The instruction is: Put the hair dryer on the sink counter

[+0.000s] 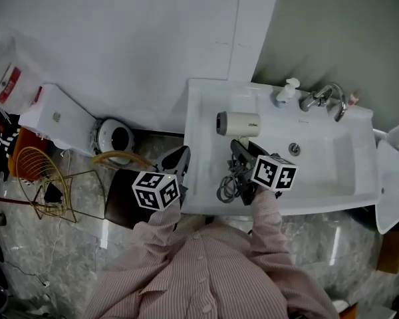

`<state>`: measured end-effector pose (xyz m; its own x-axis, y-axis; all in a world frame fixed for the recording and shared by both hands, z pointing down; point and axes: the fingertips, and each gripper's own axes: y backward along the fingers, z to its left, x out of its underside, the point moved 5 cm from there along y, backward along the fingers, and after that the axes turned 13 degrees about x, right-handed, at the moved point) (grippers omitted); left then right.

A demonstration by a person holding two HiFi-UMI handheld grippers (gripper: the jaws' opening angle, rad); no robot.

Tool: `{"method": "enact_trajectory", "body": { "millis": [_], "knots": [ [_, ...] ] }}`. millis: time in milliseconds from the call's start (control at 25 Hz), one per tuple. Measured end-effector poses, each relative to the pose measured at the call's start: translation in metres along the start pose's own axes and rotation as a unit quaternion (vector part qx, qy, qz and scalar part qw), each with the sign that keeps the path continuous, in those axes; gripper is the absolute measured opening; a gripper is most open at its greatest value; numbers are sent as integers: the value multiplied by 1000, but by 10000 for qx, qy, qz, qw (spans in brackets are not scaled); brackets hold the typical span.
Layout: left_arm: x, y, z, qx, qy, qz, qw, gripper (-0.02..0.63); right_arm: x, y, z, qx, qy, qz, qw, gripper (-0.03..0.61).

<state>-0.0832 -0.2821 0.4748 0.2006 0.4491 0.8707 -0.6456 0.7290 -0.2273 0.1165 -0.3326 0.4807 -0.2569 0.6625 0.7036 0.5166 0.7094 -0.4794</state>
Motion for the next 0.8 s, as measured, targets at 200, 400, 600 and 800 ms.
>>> {"method": "enact_trajectory", "body": {
  "millis": [200,400,600,800],
  "knots": [
    [12,-12,18,23,210,273,9994,2,10,-29,-3,123,12,301,9995,169],
    [27,-26,26,131,430,536,9975,2,18,-50,-12,284,0,562,9980,169],
    [35,-38,33,221,526,738,9956,2,25,-65,-19,535,58,802,9953,169],
    [40,-45,36,261,560,870,9943,2,33,-75,-23,665,150,987,9928,169]
  ]
}}
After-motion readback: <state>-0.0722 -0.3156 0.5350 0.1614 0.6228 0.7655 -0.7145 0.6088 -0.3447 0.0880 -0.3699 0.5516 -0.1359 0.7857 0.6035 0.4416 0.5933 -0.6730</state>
